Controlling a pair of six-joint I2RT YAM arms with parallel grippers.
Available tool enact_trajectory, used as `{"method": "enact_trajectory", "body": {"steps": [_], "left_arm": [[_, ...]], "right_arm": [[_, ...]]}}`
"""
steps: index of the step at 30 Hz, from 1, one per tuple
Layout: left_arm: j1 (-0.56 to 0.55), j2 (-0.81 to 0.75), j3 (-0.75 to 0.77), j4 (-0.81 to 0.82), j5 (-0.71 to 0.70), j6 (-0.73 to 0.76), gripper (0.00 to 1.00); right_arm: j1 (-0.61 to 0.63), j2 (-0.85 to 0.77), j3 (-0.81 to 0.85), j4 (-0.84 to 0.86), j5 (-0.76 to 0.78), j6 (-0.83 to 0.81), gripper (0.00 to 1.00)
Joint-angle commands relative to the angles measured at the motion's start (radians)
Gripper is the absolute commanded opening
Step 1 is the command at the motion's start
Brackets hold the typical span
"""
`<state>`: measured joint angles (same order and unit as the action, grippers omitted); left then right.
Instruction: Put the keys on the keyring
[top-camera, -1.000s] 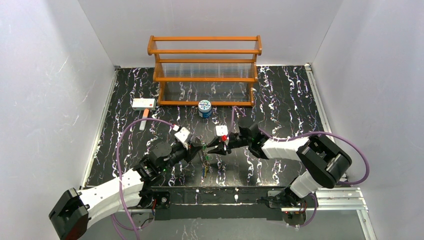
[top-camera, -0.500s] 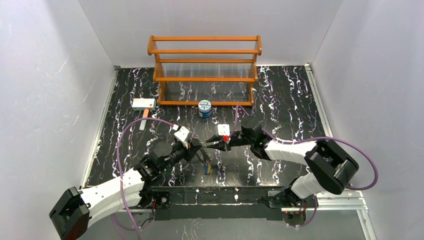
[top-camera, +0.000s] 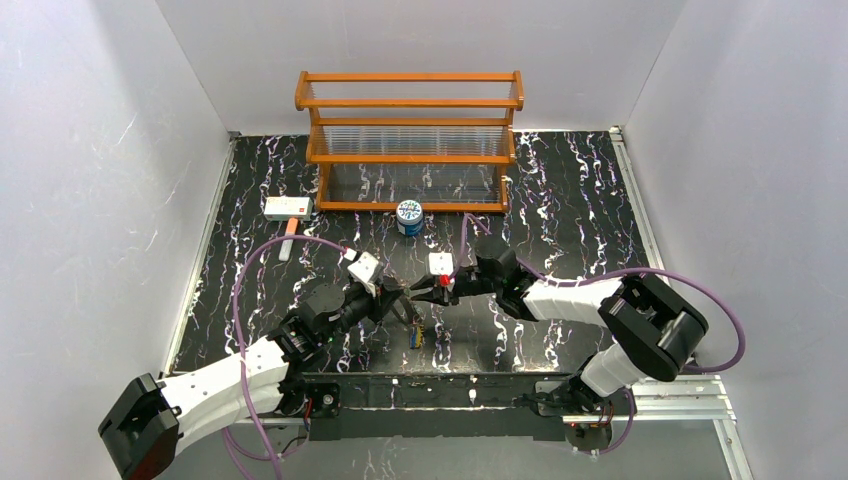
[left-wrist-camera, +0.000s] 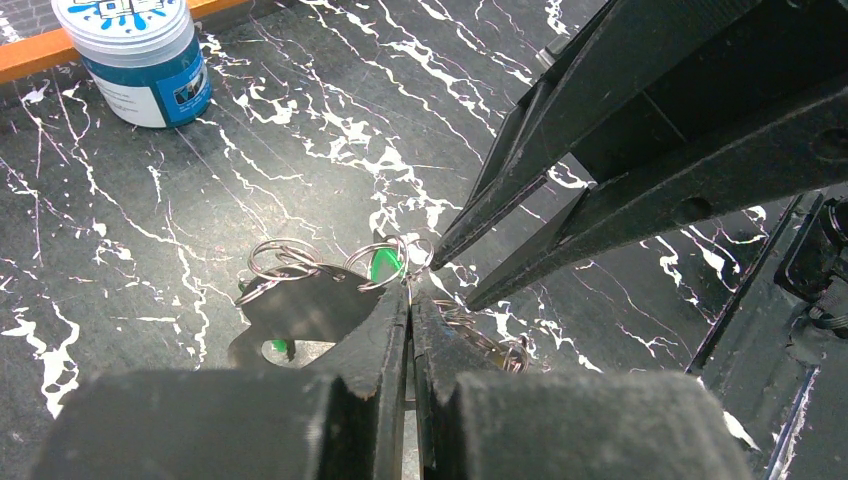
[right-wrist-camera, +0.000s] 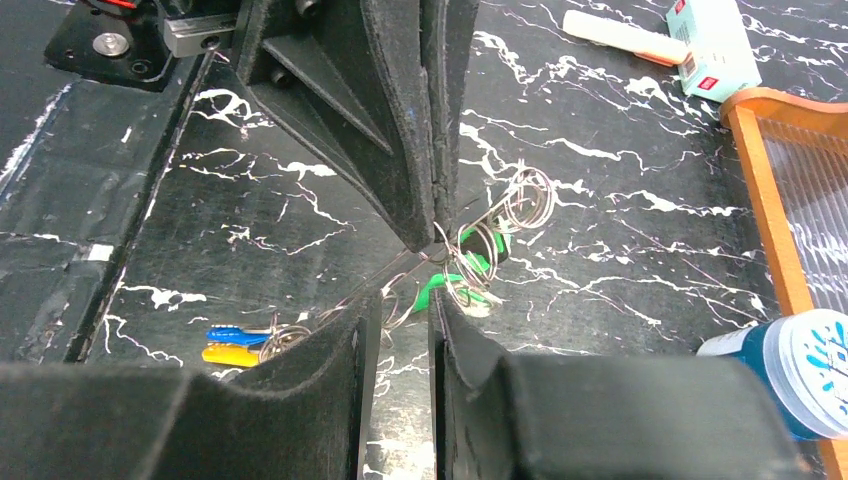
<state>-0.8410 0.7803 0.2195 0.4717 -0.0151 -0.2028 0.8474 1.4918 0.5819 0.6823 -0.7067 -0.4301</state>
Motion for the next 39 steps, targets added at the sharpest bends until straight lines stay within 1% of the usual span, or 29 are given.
{"method": "enact_trajectory", "body": {"steps": [1, 9, 18, 23, 36, 38, 39], "left_arm": [[-0.005, -0.012, -0.007, 0.03, -0.01, -0.004, 0.0], [-0.005, -0.011, -0.006, 0.032, -0.009, -0.005, 0.0], [-0.004, -0.01, -0.006, 0.036, -0.011, -0.005, 0.0], [-0.005, -0.01, -0.005, 0.036, -0.011, -0.005, 0.0], [-0.004, -0.006, 0.001, 0.036, -0.01, 0.0, 0.0], [-0.004, -0.007, 0.001, 0.038, -0.009, -0.001, 0.0], [-0.004, -0.006, 0.001, 0.038, -0.01, -0.001, 0.0]], "right_arm": [[0.006, -0.017, 0.036, 0.041, 0.042, -0.024, 0.32], [0.007, -0.062, -0.01, 0.098, 0.096, -0.042, 0.29], [0.008, -0.018, 0.012, 0.071, 0.082, -0.066, 0.29], [0.008, -0.003, 0.012, 0.059, 0.069, -0.068, 0.22], [0.011, 0.039, 0.037, 0.05, 0.043, -0.065, 0.23], [0.012, 0.042, 0.039, 0.046, 0.05, -0.063, 0.2], [0.012, 0.042, 0.042, 0.04, 0.053, -0.065, 0.17]]}}
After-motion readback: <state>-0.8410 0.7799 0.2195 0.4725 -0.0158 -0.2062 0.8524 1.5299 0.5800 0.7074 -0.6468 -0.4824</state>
